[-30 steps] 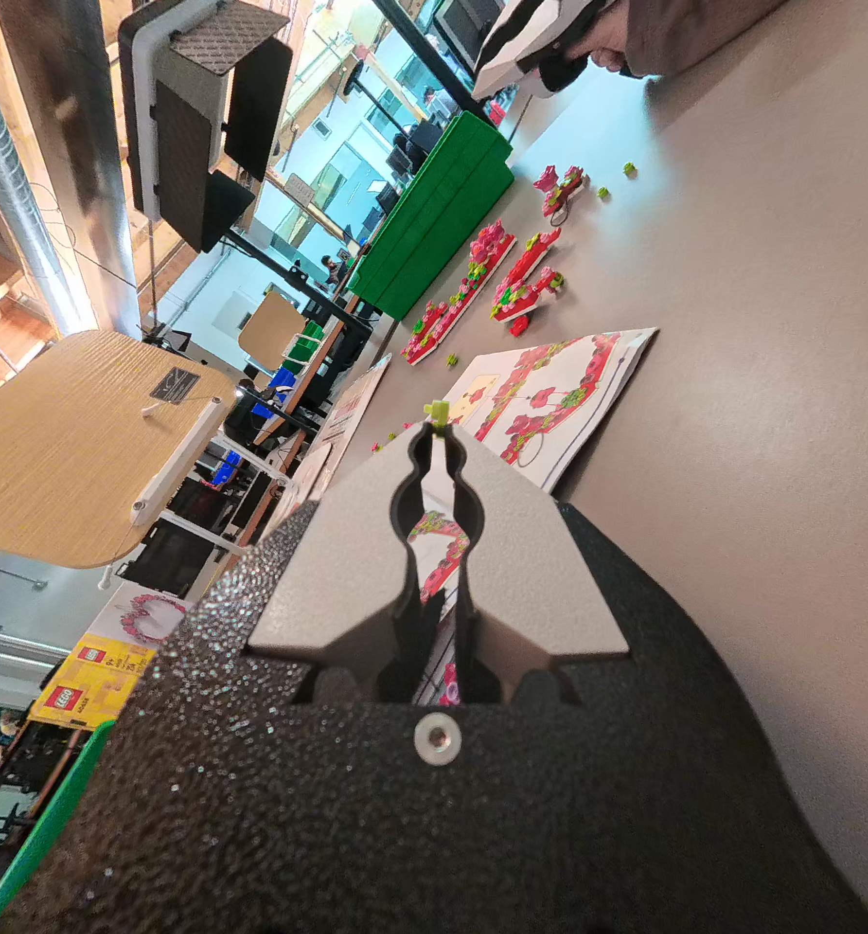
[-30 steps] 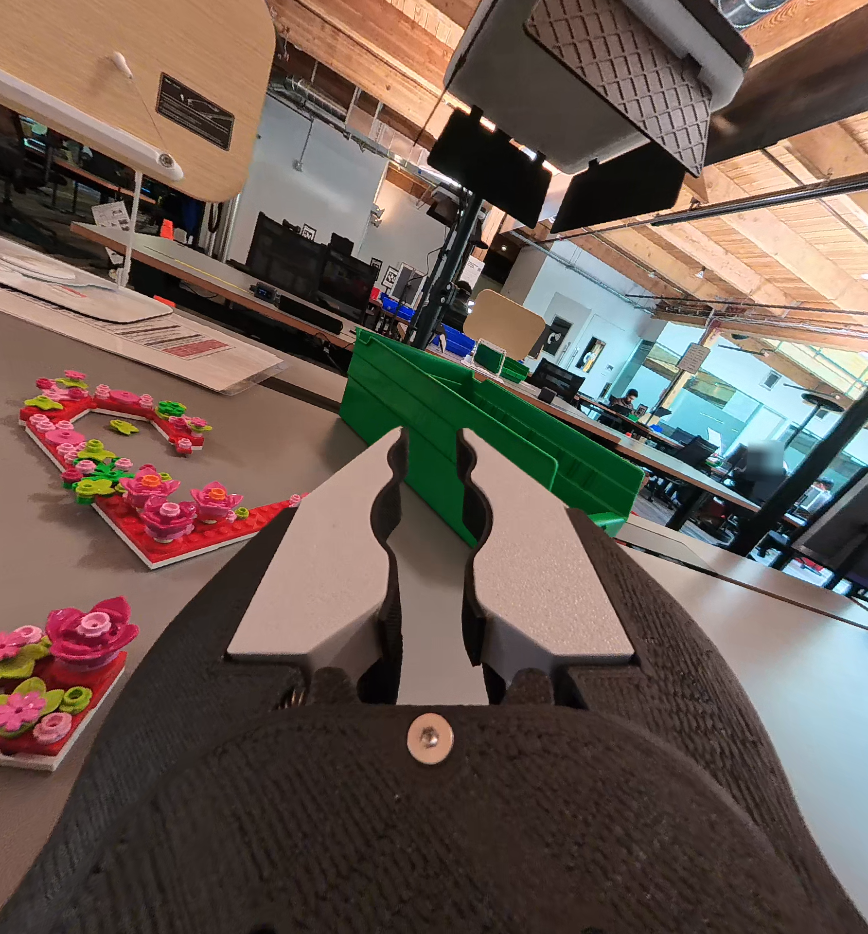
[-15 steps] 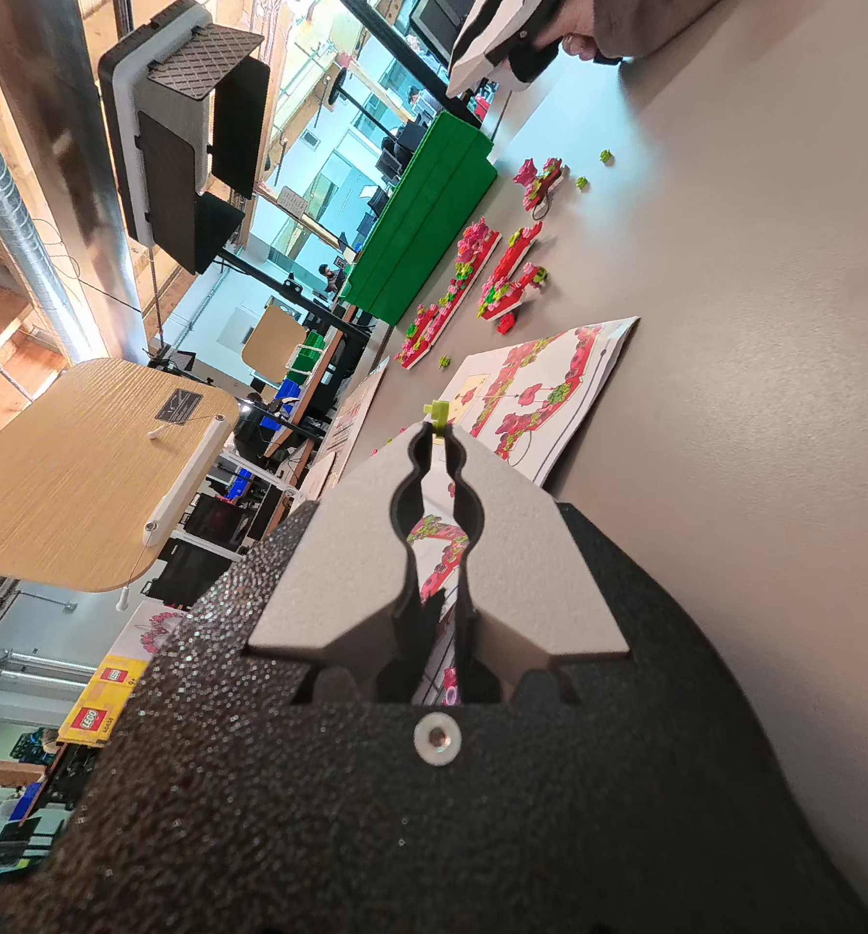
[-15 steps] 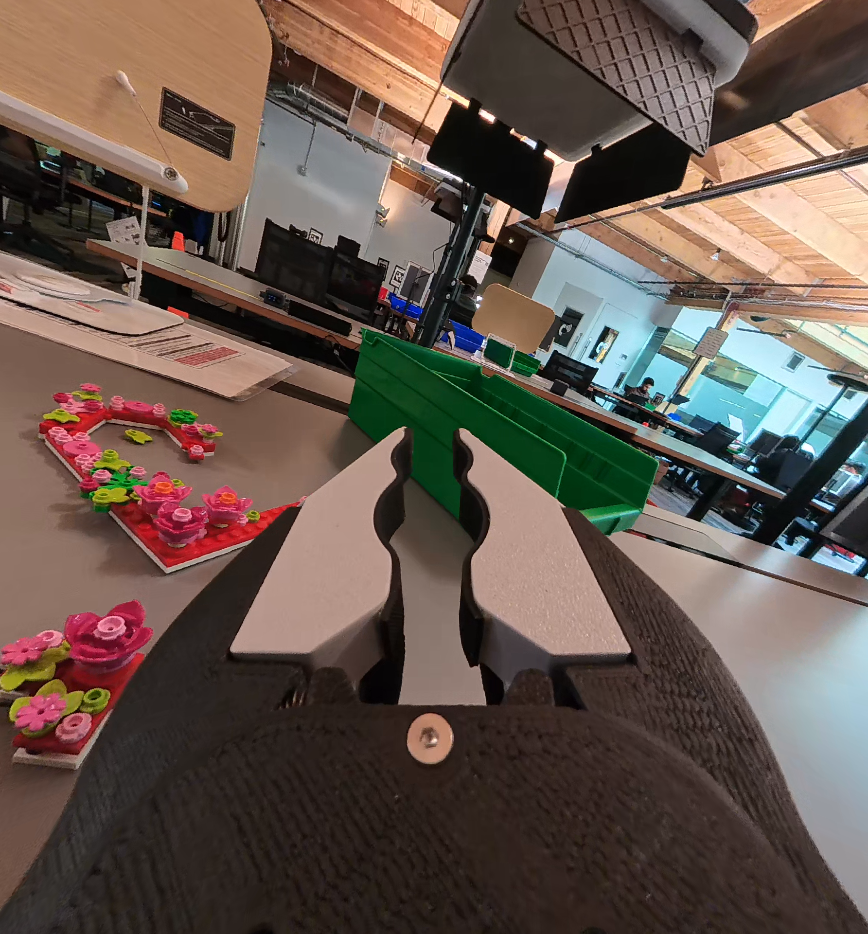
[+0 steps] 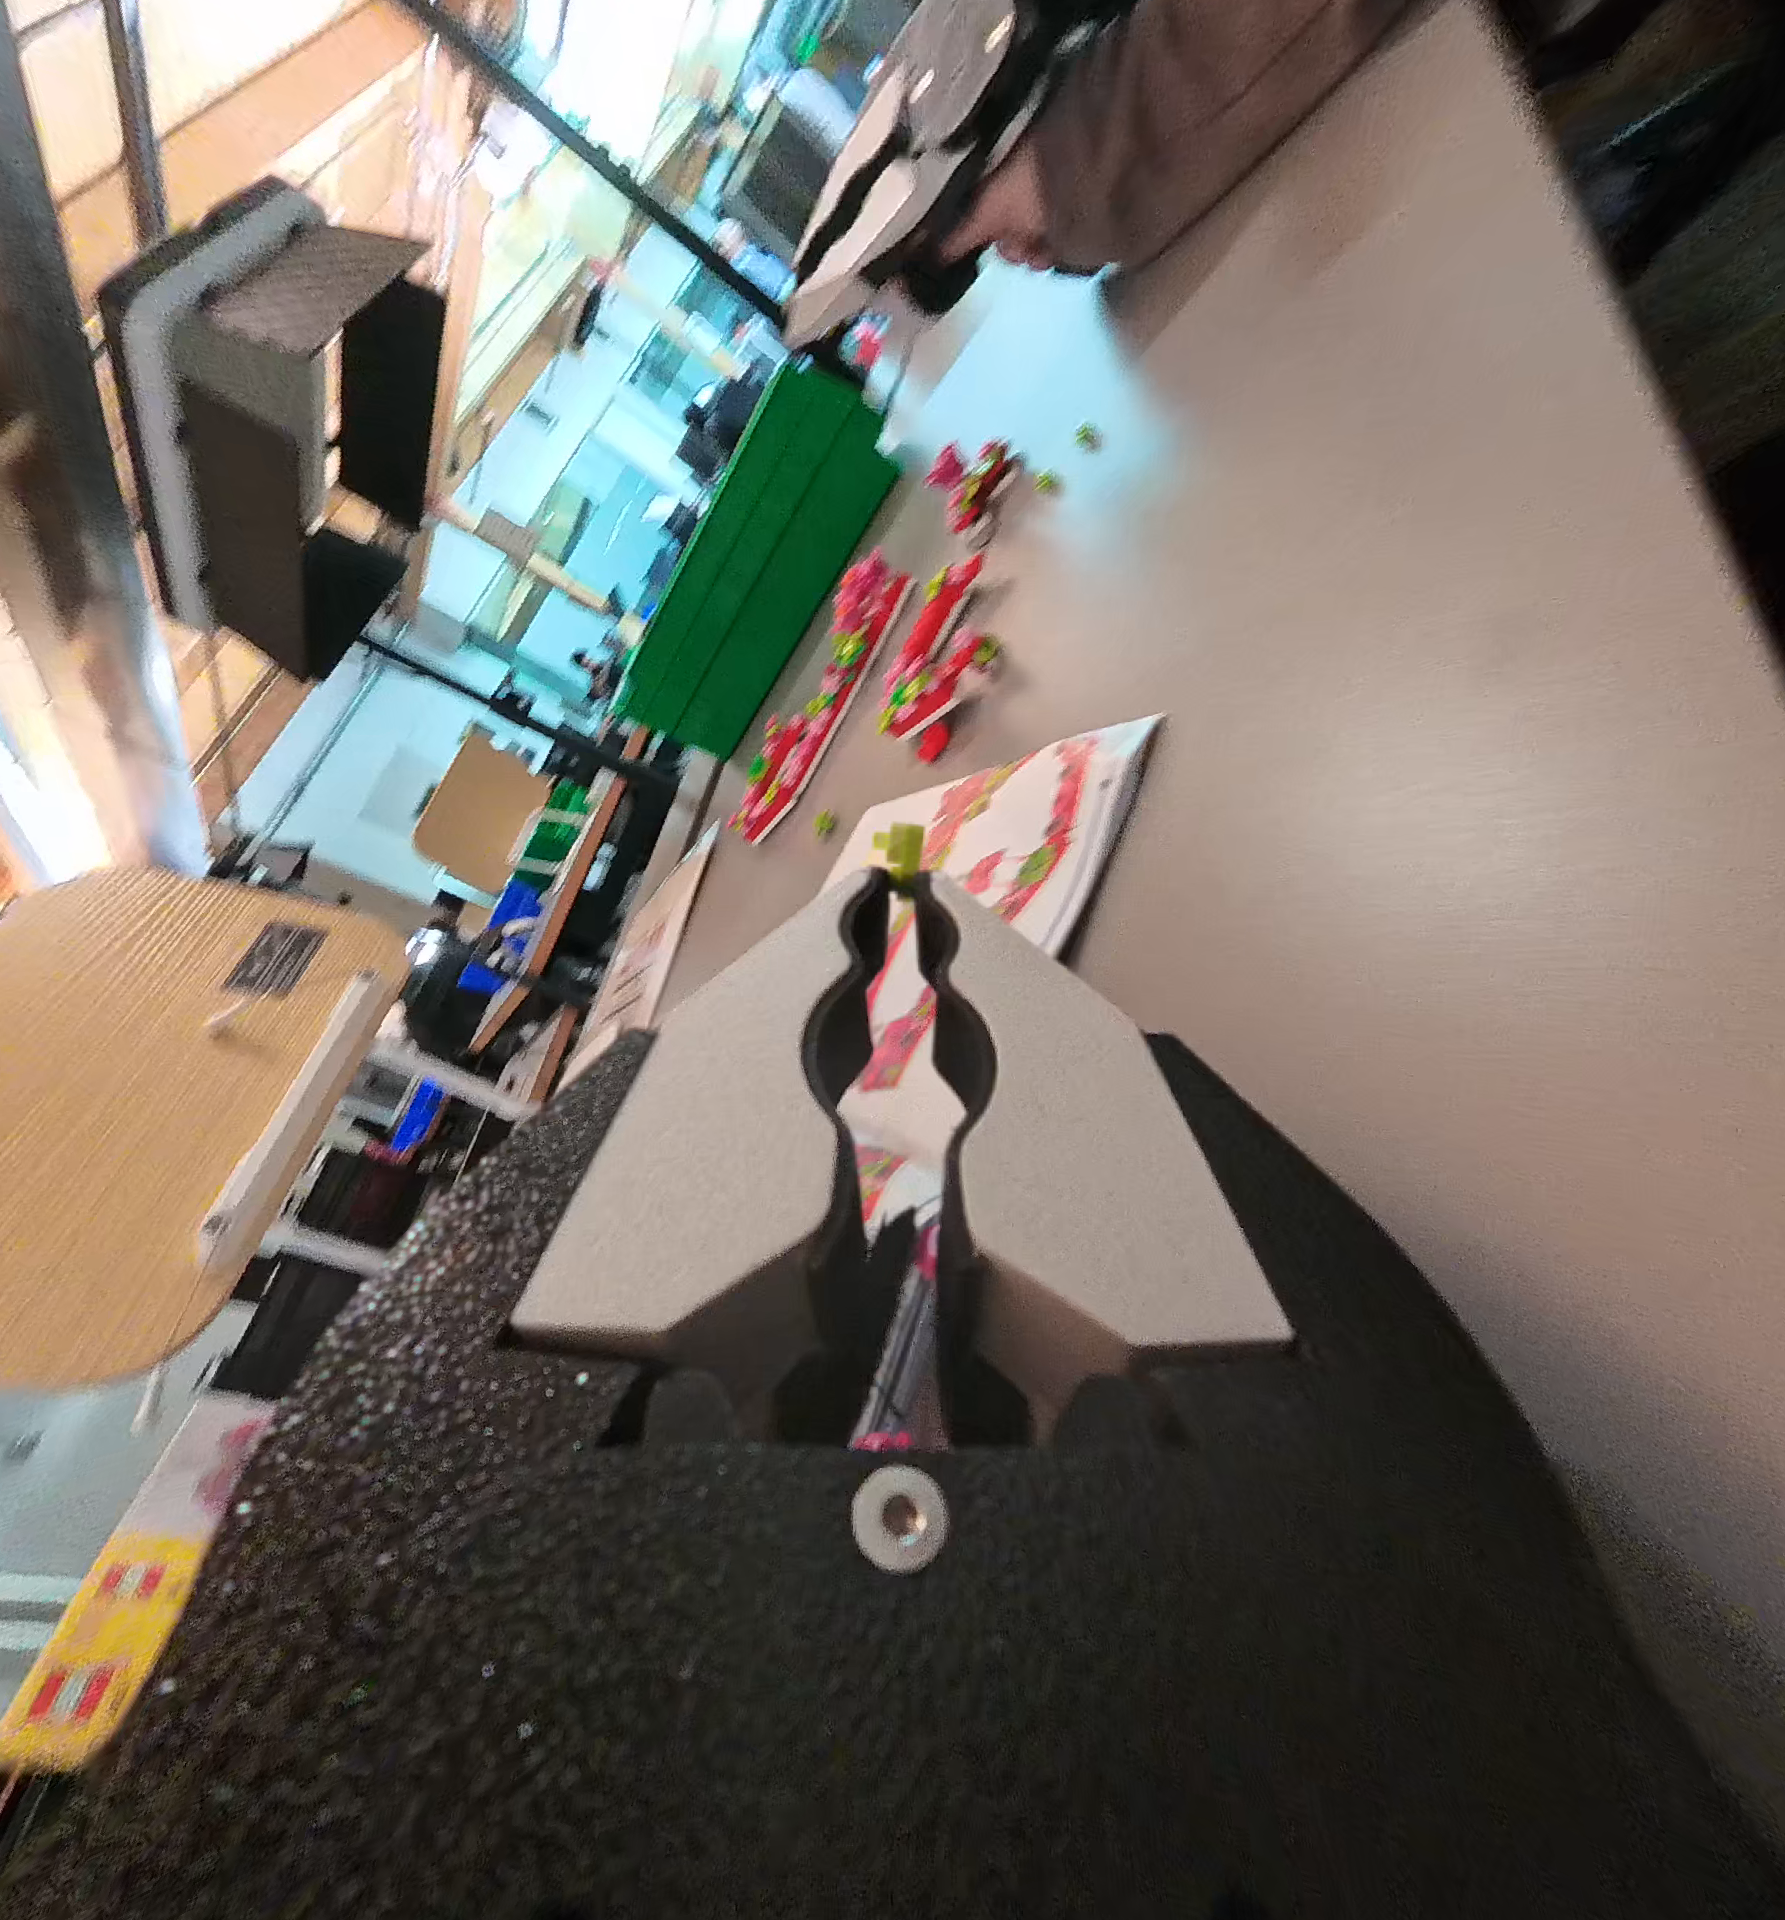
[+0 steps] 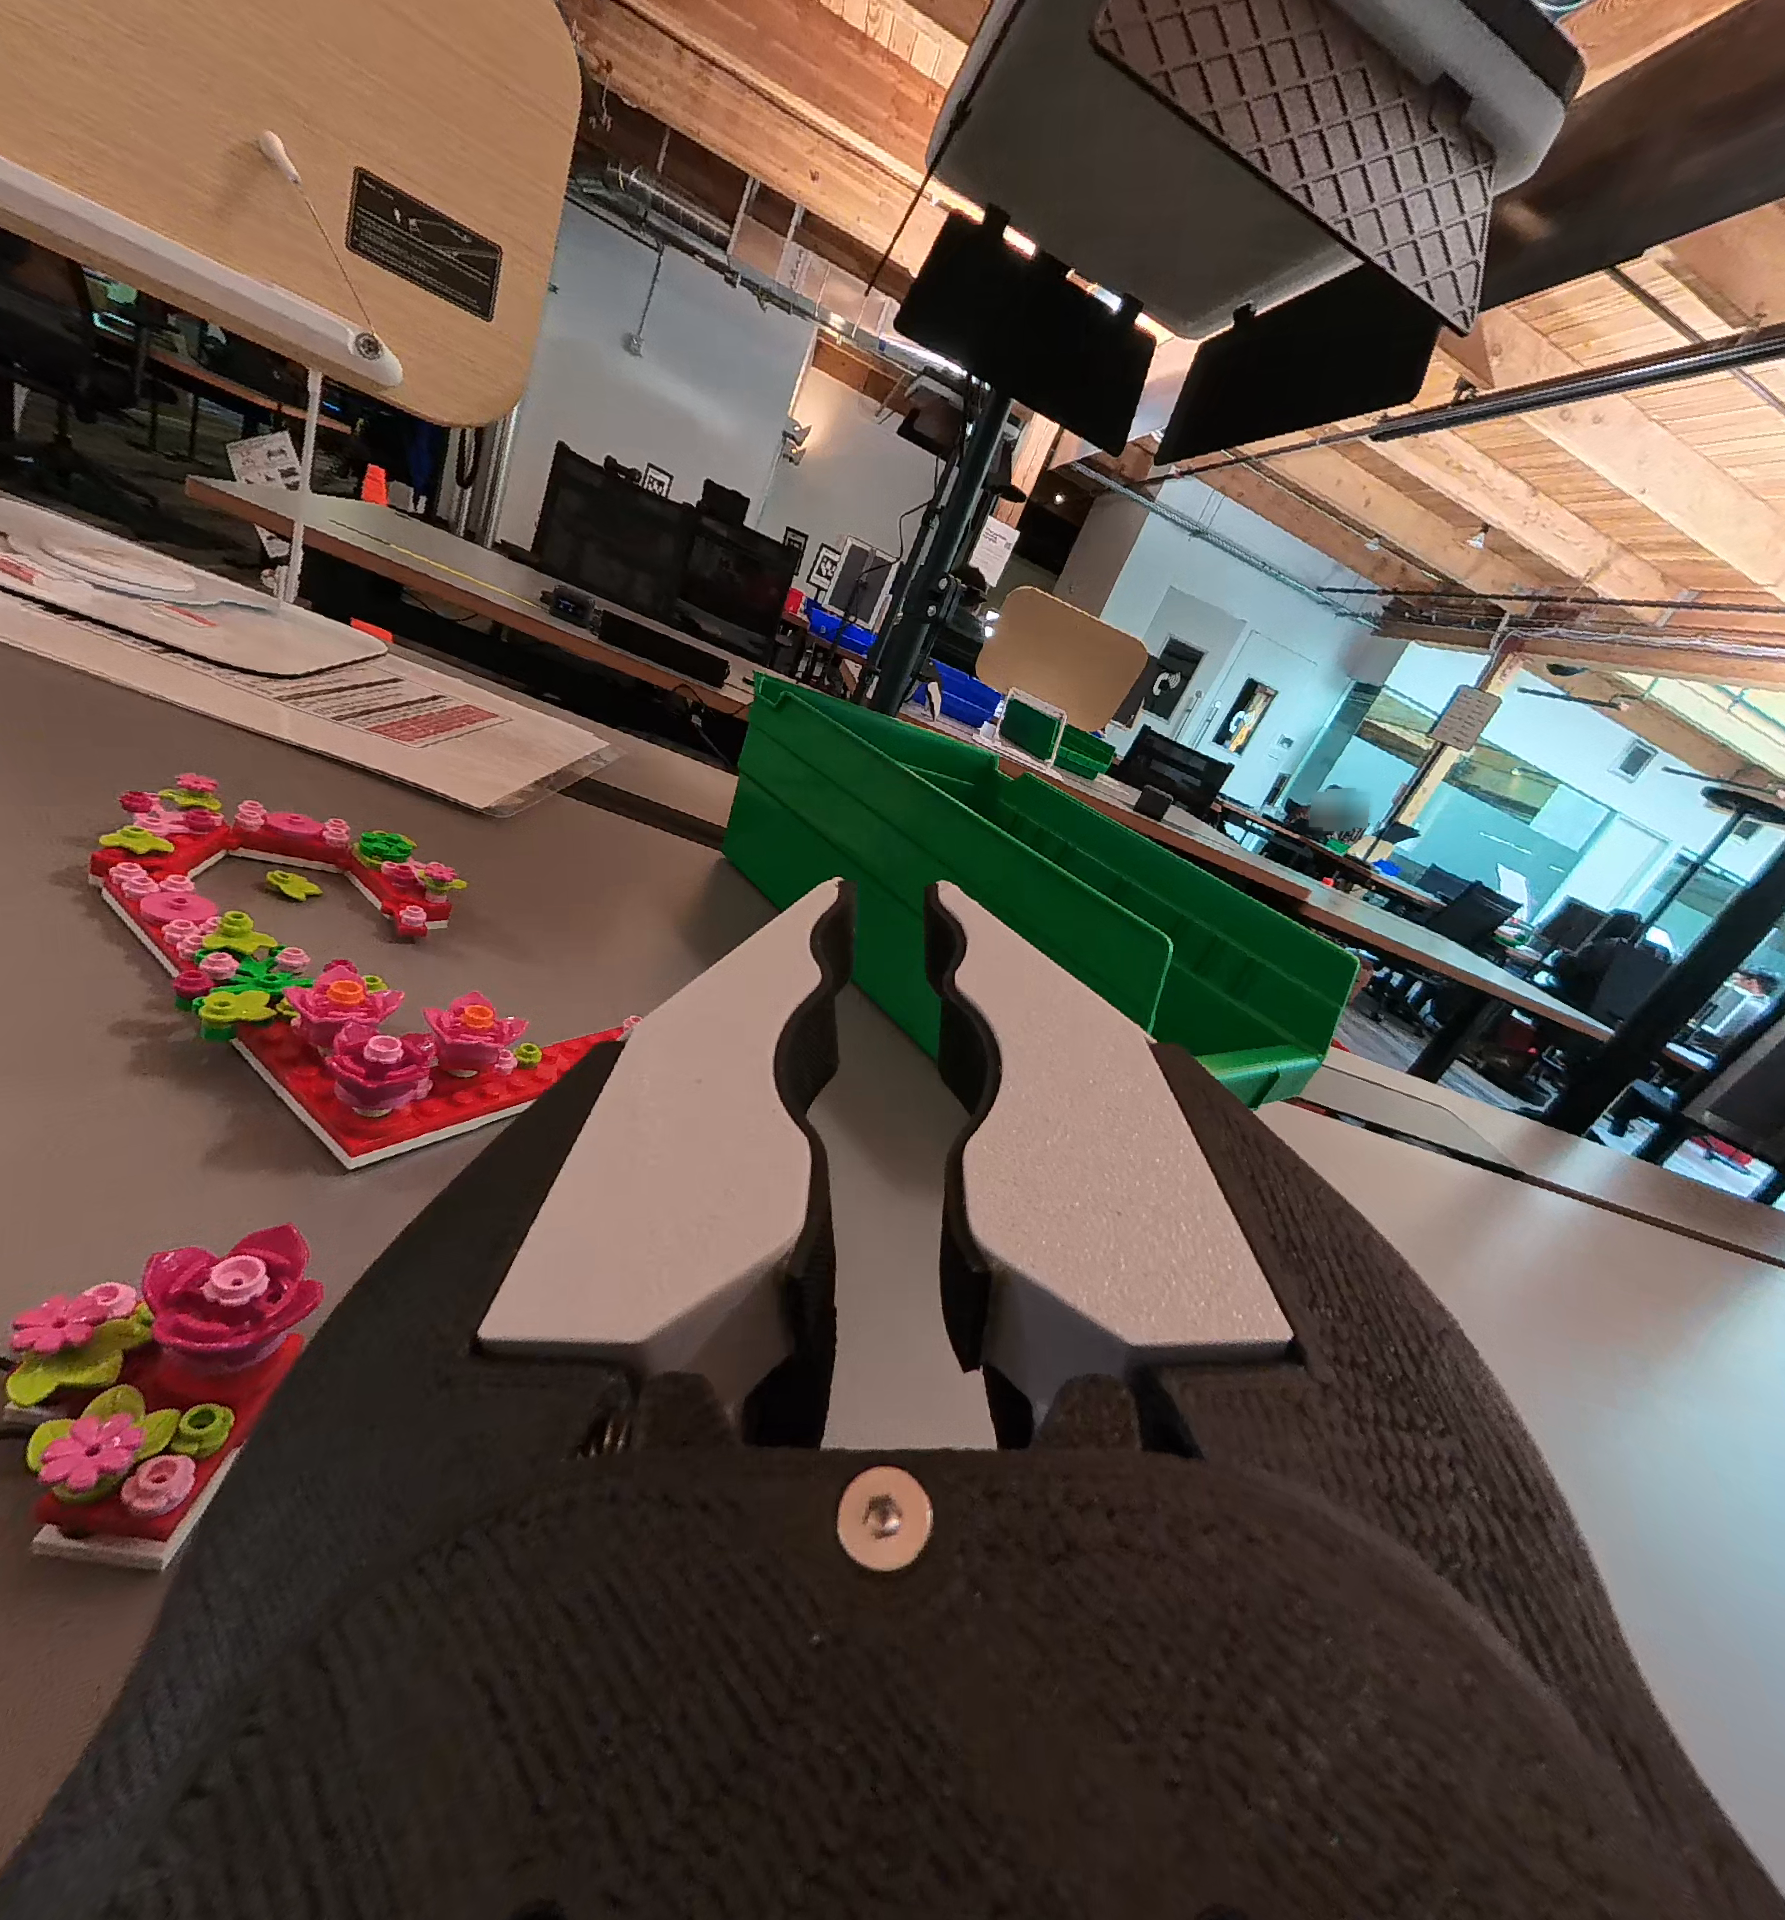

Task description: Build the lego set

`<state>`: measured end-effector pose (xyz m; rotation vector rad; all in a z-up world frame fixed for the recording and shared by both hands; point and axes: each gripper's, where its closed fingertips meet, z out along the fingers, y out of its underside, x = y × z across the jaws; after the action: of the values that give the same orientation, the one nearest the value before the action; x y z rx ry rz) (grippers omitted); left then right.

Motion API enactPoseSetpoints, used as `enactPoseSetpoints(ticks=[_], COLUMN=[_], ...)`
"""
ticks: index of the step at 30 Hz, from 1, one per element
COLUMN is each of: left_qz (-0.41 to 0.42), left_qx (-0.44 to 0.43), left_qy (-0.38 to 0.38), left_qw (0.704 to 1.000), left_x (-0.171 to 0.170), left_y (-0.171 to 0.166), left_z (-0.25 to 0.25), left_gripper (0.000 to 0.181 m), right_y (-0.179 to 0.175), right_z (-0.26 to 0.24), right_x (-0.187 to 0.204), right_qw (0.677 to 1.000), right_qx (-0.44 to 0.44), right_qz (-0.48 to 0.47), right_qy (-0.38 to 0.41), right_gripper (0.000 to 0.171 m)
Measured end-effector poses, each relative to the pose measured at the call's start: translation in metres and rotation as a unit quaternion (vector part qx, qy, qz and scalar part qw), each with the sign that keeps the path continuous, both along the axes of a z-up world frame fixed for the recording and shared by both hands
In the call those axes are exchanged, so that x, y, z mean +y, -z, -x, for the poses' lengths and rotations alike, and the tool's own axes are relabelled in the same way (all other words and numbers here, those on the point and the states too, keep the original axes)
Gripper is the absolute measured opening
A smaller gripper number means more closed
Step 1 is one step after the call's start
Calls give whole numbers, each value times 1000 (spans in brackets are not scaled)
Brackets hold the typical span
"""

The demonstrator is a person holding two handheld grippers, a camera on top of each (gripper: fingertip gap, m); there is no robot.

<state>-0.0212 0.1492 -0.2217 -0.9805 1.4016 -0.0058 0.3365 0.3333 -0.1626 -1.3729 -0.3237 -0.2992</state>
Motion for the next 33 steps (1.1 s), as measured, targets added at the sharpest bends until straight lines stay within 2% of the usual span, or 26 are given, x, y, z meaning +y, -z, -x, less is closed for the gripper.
enactPoseSetpoints(ticks=[4, 9, 29, 31, 33], left_qz=[-6, -5, -27, -35, -44], left_qx=[39, 52, 66, 70, 80], left_qy=[64, 94, 72, 64, 56], left_qw=[997, 994, 995, 995, 994], left_x=[-23, -34, -28, -26, -25], left_y=[12, 17, 19, 19, 20], left_z=[-12, -16, -15, -14, -8], left_gripper=[2, 2, 2, 2, 2], right_y=[0, 0, 1, 1, -6], right_z=[0, 0, 2, 6, 22], right_x=[0, -1, -2, -3, -9], right_qw=[1000, 1000, 1000, 1000, 998], right_qx=[-1, -4, -13, -16, -37], right_qz=[0, 1, 2, 2, -7], right_qy=[0, -2, -7, -20, -51], right_gripper=[11, 11, 10, 13, 27])
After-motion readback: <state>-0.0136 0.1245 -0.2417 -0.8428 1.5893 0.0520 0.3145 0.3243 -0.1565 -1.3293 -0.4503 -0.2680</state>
